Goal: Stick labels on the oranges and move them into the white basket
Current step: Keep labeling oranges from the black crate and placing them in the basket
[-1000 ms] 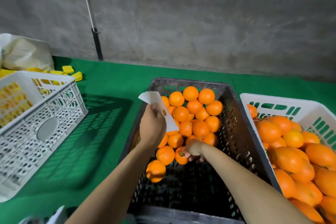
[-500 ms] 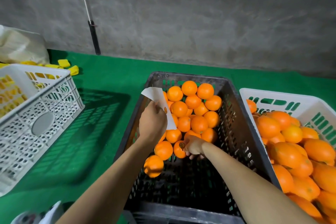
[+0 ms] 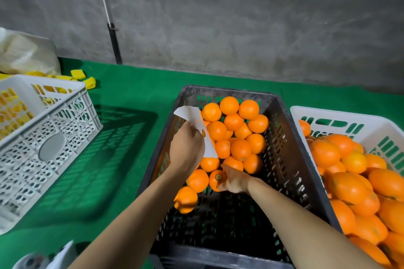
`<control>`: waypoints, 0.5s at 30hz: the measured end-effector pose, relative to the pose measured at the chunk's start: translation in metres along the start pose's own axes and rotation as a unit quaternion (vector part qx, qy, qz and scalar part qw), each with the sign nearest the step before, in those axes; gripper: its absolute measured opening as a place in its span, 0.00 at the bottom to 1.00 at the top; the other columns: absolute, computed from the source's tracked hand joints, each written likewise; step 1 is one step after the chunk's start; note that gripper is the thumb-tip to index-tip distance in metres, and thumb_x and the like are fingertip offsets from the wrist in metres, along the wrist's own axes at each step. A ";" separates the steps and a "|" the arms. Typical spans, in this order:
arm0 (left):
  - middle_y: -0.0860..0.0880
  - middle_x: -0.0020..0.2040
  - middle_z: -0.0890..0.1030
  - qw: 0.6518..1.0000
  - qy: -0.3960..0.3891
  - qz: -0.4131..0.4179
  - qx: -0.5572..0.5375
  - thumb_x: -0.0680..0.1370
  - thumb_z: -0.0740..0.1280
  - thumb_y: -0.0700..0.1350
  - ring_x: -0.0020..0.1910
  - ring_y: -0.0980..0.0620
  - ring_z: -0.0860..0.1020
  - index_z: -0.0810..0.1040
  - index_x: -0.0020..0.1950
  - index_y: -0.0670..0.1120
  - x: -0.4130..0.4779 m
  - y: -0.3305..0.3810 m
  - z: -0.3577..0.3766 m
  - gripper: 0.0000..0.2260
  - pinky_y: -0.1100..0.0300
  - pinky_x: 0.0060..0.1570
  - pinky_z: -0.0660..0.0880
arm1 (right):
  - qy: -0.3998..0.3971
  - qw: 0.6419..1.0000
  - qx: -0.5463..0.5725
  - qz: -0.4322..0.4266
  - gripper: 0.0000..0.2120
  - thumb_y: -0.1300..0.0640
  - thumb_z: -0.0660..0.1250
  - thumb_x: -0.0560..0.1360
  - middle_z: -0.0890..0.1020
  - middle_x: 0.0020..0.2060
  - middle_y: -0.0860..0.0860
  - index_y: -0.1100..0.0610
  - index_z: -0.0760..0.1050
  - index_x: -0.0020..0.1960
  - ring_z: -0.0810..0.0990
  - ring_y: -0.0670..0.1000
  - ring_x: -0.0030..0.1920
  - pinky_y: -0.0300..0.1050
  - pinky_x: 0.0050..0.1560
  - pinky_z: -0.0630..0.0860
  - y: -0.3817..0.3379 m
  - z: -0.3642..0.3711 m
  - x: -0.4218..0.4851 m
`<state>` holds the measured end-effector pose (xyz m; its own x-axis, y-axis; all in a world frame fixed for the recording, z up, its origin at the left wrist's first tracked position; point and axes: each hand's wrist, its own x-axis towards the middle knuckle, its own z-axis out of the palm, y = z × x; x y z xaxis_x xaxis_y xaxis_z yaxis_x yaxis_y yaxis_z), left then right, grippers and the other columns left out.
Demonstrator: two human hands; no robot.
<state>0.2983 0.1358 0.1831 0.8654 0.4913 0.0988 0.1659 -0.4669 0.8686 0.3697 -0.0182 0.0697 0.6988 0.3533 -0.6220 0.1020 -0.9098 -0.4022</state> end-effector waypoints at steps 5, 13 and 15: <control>0.51 0.30 0.64 1.000 -0.005 -0.001 -0.003 0.83 0.57 0.43 0.28 0.53 0.59 0.61 0.35 0.49 -0.002 0.001 -0.001 0.16 0.58 0.30 0.56 | -0.013 1.000 -0.013 0.003 0.41 0.47 0.69 0.78 0.70 0.70 0.56 0.57 0.49 0.80 0.79 0.57 0.60 0.48 0.57 0.77 -0.002 0.005 0.002; 0.51 0.31 0.67 1.000 0.012 -0.014 0.002 0.85 0.54 0.46 0.27 0.54 0.62 0.64 0.38 0.51 0.001 -0.005 0.003 0.15 0.59 0.29 0.58 | 0.074 0.997 -0.015 -0.033 0.29 0.46 0.76 0.67 0.73 0.45 0.49 0.53 0.63 0.58 0.74 0.50 0.45 0.44 0.41 0.70 0.003 0.010 0.003; 0.51 0.31 0.67 1.000 0.017 -0.015 -0.009 0.85 0.54 0.46 0.27 0.53 0.62 0.65 0.39 0.50 0.002 -0.008 0.002 0.14 0.58 0.29 0.58 | 0.099 0.993 0.030 -0.051 0.25 0.42 0.73 0.63 0.74 0.42 0.49 0.52 0.66 0.51 0.72 0.47 0.39 0.44 0.38 0.69 0.005 0.003 0.000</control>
<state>0.2995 0.1393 0.1750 0.8435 0.5299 0.0878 0.1839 -0.4385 0.8797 0.3682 -0.0226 0.0659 0.8133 0.3878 -0.4338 0.1417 -0.8551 -0.4988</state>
